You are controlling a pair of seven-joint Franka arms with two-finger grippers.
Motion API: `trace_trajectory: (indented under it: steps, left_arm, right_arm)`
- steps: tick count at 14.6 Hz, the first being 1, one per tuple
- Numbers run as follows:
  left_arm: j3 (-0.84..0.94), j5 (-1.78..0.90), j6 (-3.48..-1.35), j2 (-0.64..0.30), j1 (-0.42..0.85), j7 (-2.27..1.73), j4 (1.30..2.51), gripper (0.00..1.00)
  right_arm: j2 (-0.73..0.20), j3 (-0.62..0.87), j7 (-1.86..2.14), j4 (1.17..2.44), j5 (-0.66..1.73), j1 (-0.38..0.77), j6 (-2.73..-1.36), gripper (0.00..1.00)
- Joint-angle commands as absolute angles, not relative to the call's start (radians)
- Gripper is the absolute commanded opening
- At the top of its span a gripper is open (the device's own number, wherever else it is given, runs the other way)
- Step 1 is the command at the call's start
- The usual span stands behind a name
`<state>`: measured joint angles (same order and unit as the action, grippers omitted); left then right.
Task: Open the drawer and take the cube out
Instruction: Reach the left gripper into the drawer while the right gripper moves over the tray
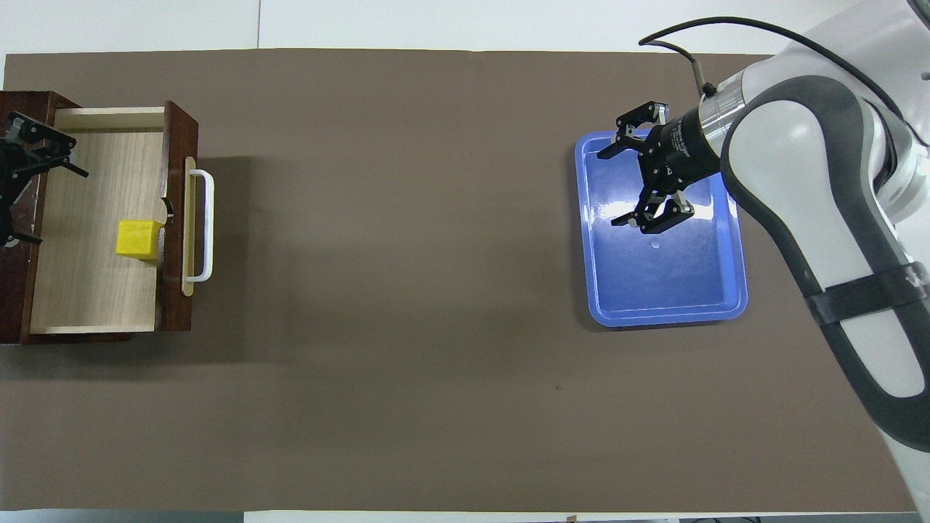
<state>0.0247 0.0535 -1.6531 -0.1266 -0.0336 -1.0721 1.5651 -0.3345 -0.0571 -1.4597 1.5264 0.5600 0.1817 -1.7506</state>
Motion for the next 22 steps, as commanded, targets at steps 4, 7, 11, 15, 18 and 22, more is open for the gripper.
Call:
trace_trajectory:
  steps: [4, 7, 11, 15, 18, 22]
  left_arm:
    - [0.031, 0.040, -1.839, -0.028, -0.069, -1.381, 1.811, 1.00]
    - [0.031, 0.040, -1.965, -0.026, -0.068, -1.381, 1.916, 1.00]
    - [0.032, 0.040, -2.057, -0.032, -0.068, -1.396, 1.997, 1.00]
    - [0.032, 0.040, -2.083, -0.032, -0.057, -1.459, 2.032, 1.00]
    - [0.032, 0.040, -2.098, -0.029, -0.052, -1.485, 2.054, 1.00]
    - [0.032, 0.038, -2.097, -0.034, -0.058, -1.491, 2.045, 0.56]
  right_arm:
    - [-0.252, -0.052, -1.274, 1.667, 0.664, 0.190, -1.775, 1.00]
    - [-0.245, -0.054, -1.256, 1.693, 0.676, 0.189, -1.816, 1.00]
    - [-0.245, -0.060, -1.359, 1.695, 0.758, 0.176, -1.838, 1.00]
    - [-0.256, -0.060, -1.433, 1.694, 0.808, 0.195, -1.896, 0.99]
    - [-0.288, -0.055, -1.410, 1.675, 0.885, 0.193, -1.887, 0.99]
    - [-0.328, -0.052, -1.355, 1.675, 0.931, 0.229, -1.898, 0.99]
